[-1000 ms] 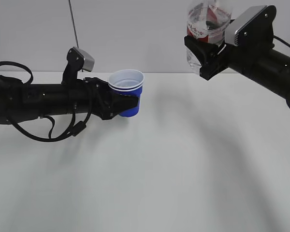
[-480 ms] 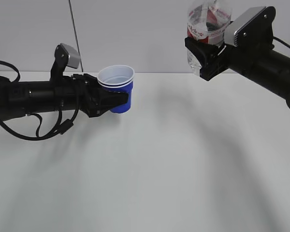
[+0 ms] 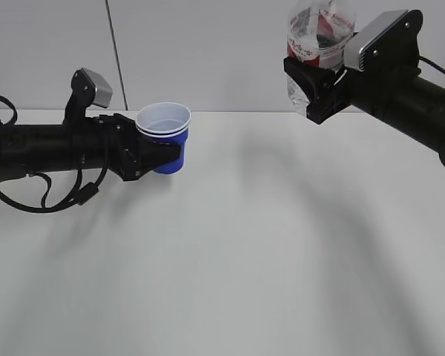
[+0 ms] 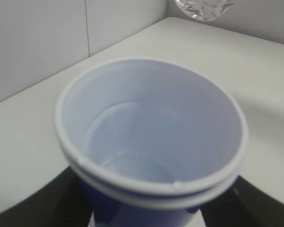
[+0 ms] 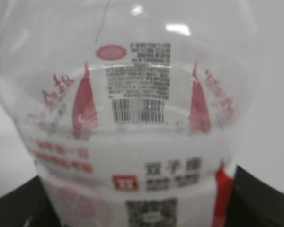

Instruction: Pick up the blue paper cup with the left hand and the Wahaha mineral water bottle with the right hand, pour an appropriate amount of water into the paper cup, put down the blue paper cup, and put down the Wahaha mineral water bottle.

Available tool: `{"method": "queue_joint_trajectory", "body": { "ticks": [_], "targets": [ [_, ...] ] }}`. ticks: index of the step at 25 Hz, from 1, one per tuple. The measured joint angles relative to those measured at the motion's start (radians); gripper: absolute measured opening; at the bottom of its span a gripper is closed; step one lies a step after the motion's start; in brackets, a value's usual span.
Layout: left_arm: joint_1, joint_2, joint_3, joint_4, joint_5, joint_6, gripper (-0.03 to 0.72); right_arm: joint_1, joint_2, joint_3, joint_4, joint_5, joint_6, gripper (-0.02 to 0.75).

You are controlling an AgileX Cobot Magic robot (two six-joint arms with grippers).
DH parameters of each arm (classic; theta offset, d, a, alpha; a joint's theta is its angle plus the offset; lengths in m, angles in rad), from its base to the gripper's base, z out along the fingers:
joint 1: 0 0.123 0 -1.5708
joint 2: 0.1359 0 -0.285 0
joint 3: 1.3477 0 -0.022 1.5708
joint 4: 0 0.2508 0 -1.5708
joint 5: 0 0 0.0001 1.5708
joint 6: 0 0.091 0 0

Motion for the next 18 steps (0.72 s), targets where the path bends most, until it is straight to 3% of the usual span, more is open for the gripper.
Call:
{"method": "queue_joint_trajectory", "body": {
  "ticks": [12, 18],
  "targets": [
    [0.017, 0.000, 0.000, -0.151, 0.055, 0.124, 0.477, 0.000, 0.000, 0.000, 0.000, 0.000, 0.000, 0.484],
    [0.017, 0.000, 0.066, -0.409, 0.055, 0.257, 0.477, 0.000, 0.000, 0.000, 0.000, 0.002, 0.000, 0.484]
  ]
}}
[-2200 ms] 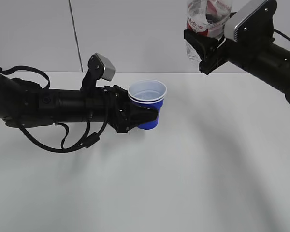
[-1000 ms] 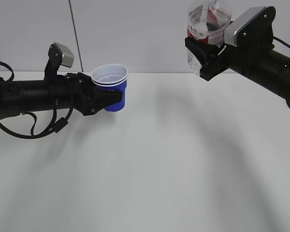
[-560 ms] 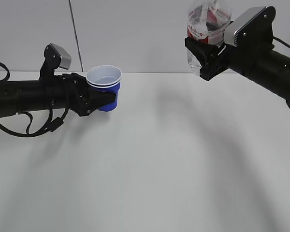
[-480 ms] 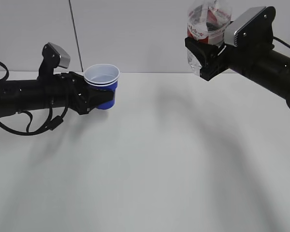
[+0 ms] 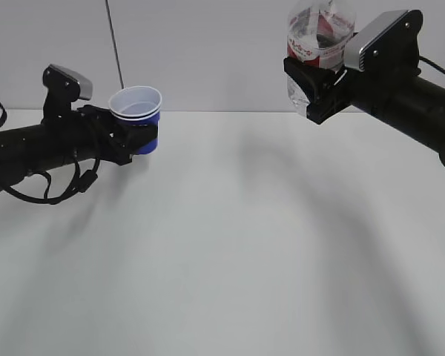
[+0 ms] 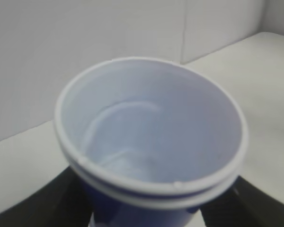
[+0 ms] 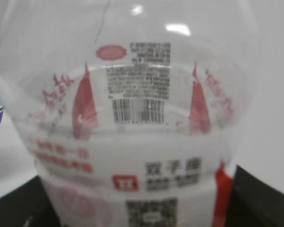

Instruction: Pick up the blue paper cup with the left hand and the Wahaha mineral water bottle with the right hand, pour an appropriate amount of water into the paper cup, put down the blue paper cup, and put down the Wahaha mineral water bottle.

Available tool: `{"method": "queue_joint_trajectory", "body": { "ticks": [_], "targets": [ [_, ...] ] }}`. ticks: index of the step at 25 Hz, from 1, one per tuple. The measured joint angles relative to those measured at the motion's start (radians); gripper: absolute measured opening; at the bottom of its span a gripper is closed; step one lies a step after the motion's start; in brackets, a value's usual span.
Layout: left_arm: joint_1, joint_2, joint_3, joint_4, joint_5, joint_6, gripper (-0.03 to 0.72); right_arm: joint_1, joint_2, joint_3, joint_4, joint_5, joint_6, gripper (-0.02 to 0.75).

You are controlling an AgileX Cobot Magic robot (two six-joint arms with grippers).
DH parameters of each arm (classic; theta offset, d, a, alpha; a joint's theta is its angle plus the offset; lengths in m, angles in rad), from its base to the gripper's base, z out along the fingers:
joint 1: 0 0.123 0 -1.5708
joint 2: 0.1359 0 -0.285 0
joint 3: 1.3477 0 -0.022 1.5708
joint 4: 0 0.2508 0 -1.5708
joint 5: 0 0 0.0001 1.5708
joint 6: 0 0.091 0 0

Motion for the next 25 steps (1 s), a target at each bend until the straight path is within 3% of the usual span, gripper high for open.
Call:
{"method": "queue_joint_trajectory", "body": {
  "ticks": [4, 14, 25],
  "targets": [
    [0.002, 0.000, 0.060, -0.122, -0.009, 0.087, 0.477, 0.000, 0.000, 0.000, 0.000, 0.000, 0.000, 0.484],
    [0.004, 0.000, 0.190, -0.270, -0.149, 0.214, 0.477, 0.000, 0.000, 0.006, 0.000, 0.009, 0.000, 0.484],
    [0.004, 0.000, 0.271, -0.292, -0.171, 0.251, 0.477, 0.000, 0.000, 0.038, 0.000, 0.014, 0.000, 0.484]
  ]
}}
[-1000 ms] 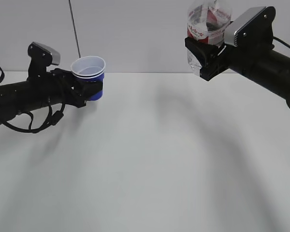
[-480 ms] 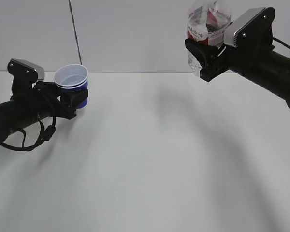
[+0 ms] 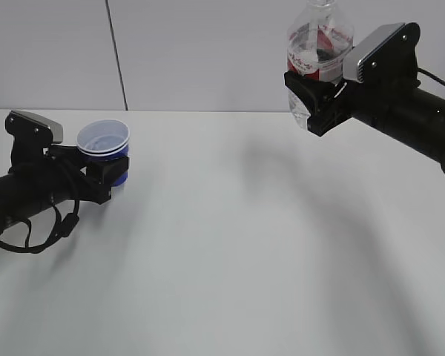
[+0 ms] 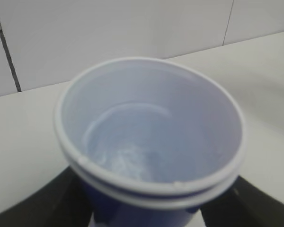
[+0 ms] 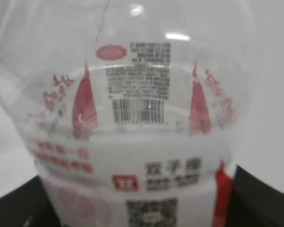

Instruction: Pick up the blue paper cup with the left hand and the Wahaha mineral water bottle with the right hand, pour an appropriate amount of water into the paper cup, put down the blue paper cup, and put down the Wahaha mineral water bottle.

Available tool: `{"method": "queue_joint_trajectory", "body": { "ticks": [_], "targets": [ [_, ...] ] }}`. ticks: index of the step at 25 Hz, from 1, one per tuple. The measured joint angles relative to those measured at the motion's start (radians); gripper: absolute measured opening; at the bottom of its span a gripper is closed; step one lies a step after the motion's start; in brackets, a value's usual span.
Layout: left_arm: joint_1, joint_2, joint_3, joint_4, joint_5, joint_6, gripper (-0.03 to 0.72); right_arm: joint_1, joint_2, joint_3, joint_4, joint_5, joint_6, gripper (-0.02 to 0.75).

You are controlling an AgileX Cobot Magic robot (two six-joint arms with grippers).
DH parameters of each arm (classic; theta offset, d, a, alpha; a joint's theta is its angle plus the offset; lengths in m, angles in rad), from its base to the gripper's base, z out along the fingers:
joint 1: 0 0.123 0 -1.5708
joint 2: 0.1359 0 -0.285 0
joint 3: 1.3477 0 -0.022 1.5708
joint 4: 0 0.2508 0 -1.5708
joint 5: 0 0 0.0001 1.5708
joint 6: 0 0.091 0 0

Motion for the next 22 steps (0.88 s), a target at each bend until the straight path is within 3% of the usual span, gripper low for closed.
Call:
{"method": "queue_joint_trajectory", "body": {
  "ticks": [10, 22],
  "targets": [
    [0.000, 0.002, 0.007, -0.119, -0.020, 0.033, 0.475, 0.000, 0.000, 0.002, 0.002, 0.003, 0.008, 0.484],
    [0.000, 0.094, 0.007, -0.139, -0.040, 0.034, 0.467, 0.000, 0.000, 0.002, 0.002, 0.008, 0.020, 0.484]
  ]
}}
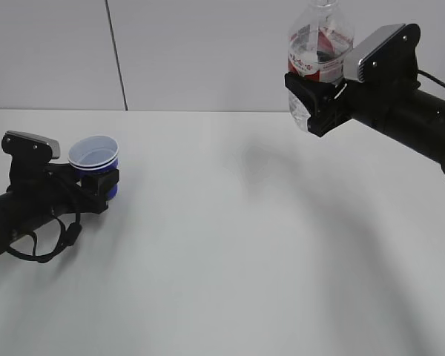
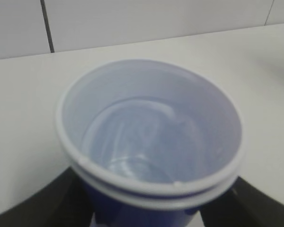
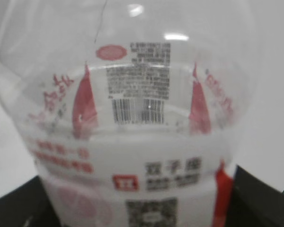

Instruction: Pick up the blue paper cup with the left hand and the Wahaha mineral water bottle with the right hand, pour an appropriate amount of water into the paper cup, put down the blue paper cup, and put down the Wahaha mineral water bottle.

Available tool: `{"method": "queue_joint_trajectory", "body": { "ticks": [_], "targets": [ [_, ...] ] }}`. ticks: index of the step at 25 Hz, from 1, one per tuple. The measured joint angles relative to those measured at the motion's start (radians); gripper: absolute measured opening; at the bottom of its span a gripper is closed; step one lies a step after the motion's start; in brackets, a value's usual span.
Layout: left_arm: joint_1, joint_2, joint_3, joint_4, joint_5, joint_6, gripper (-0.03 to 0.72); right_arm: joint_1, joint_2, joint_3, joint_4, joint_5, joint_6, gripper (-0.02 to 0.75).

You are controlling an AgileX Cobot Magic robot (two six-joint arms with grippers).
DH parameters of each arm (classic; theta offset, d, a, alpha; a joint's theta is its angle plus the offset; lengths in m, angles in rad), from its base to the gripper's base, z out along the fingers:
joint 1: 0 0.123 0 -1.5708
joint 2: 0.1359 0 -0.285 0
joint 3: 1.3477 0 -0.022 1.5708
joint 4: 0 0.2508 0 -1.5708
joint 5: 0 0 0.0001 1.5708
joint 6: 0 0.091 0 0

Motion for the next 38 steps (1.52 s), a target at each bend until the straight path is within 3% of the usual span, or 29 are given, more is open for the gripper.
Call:
{"method": "queue_joint_trajectory", "body": {
  "ticks": [29, 38],
  "targets": [
    [0.000, 0.047, -0.002, -0.007, -0.043, 0.000, 0.468, 0.000, 0.000, 0.000, 0.000, 0.002, 0.005, 0.484],
    [0.000, 0.049, -0.002, 0.008, -0.033, 0.000, 0.569, 0.000, 0.000, 0.000, 0.000, 0.002, 0.006, 0.484]
  ]
}}
